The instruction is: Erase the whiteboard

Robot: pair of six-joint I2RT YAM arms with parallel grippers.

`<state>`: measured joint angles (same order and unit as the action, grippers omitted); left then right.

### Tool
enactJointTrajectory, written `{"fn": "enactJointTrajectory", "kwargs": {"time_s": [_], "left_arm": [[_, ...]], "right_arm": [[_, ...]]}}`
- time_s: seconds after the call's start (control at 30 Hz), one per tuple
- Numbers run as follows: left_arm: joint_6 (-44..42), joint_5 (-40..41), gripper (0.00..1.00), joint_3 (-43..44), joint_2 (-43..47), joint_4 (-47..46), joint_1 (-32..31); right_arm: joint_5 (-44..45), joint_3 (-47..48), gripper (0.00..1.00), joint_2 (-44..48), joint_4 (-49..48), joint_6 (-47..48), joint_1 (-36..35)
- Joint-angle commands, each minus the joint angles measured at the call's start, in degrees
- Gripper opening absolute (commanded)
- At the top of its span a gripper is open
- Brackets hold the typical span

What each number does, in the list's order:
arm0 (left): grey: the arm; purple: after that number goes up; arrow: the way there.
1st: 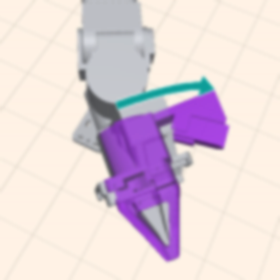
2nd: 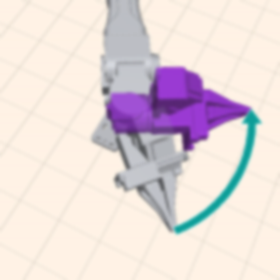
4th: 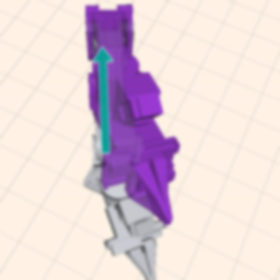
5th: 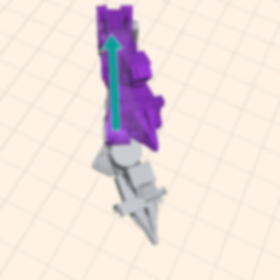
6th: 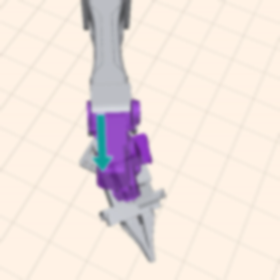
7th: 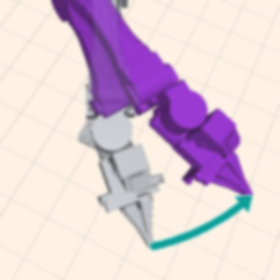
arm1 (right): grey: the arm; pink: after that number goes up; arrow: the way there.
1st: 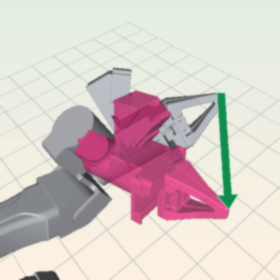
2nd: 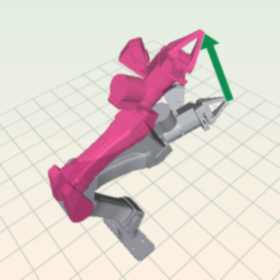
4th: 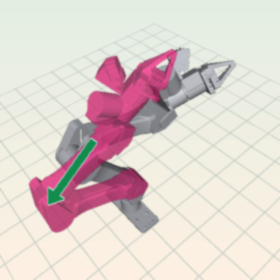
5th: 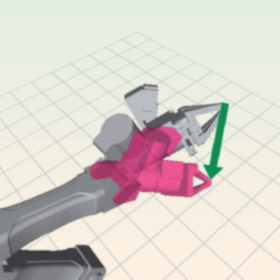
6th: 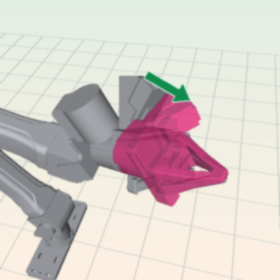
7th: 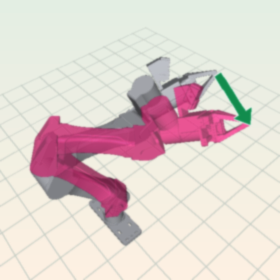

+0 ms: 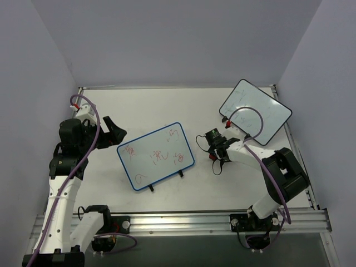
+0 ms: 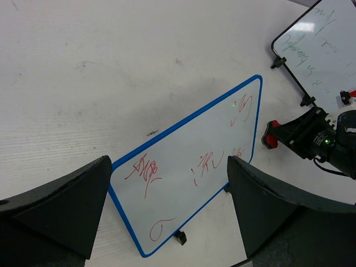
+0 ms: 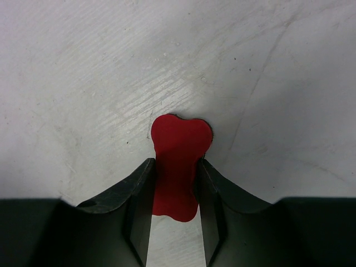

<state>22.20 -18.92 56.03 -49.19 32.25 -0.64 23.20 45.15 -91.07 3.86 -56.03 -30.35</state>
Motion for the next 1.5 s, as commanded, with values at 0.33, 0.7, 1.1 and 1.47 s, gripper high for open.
{"fn": "enactJointTrajectory", "kwargs": {"time_s": [0.33,0.7,1.1,1.47], "left_arm": [[5.4,9.9,0.94,-0.2,-2.1,-2.1,2.4],[12.9,20.0,0.90,3.2,-8.2,-3.4,5.2],[17.4,22.6,0.37,-4.0,-14.4,-8.4,5.5],[21.0,10.7,0.20,-13.5,-15.3,-22.9,5.9]], "right_arm": [[-0.2,-0.9,0.04,3.3,0.2,5.1,0.3],[-3.2,0.2,0.00,16.4,0.7,11.8,-1.3],[1.4,13.4,0.00,8.9,-8.0,20.1,-23.3],[1.5,30.1,0.00,-9.2,-13.1,30.3,-35.1]]}}
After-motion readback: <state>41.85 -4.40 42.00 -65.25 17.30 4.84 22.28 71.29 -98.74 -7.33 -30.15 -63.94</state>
